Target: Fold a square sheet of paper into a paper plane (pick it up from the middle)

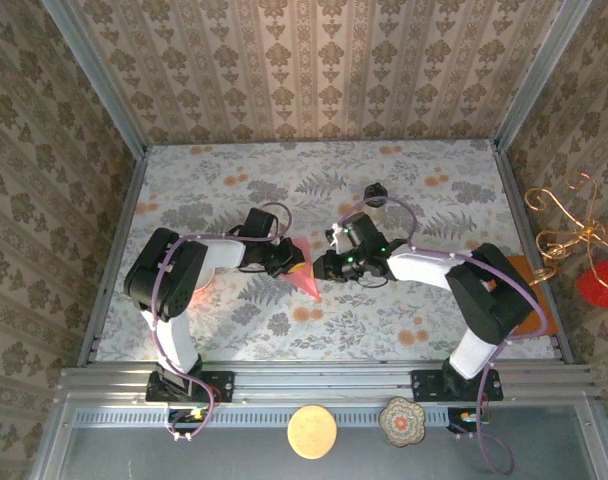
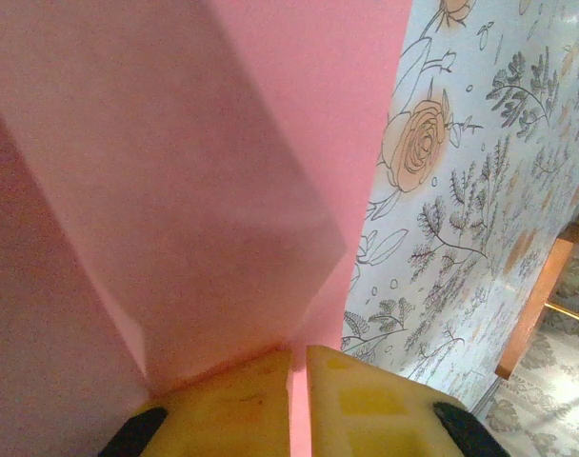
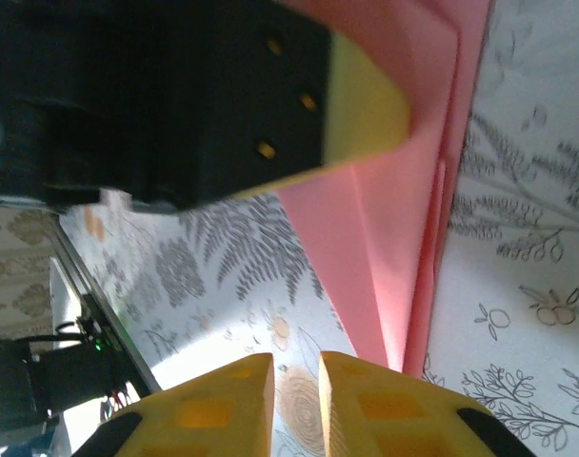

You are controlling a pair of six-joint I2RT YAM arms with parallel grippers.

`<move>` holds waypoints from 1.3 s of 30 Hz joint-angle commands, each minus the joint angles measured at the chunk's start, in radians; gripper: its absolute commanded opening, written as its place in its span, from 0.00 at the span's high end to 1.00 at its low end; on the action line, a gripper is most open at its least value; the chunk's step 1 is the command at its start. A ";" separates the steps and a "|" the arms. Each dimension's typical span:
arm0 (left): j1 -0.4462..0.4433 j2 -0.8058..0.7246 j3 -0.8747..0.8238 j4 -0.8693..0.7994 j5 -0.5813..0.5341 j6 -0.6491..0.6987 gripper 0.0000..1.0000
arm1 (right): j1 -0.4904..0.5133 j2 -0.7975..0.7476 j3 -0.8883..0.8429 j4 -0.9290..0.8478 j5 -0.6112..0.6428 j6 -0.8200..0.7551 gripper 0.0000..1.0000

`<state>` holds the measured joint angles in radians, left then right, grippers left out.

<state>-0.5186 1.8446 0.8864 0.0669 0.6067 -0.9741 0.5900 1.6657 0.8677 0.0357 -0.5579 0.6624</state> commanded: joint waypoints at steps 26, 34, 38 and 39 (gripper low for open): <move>-0.006 -0.004 0.017 -0.023 0.016 0.020 0.85 | 0.068 0.138 -0.003 -0.043 -0.002 0.066 0.87; -0.006 -0.015 0.021 -0.018 0.024 0.020 0.84 | 0.068 0.165 -0.009 -0.052 0.006 0.061 0.87; -0.006 -0.019 0.026 -0.013 0.030 0.021 0.84 | 0.069 0.178 -0.013 -0.059 0.009 0.055 0.87; -0.006 -0.019 0.026 -0.013 0.030 0.021 0.84 | 0.069 0.178 -0.015 -0.060 0.010 0.054 0.87</move>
<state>-0.5186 1.8450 0.8902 0.0669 0.6228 -0.9714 0.6525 1.8183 0.8684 0.0181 -0.5526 0.7185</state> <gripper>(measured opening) 0.162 0.127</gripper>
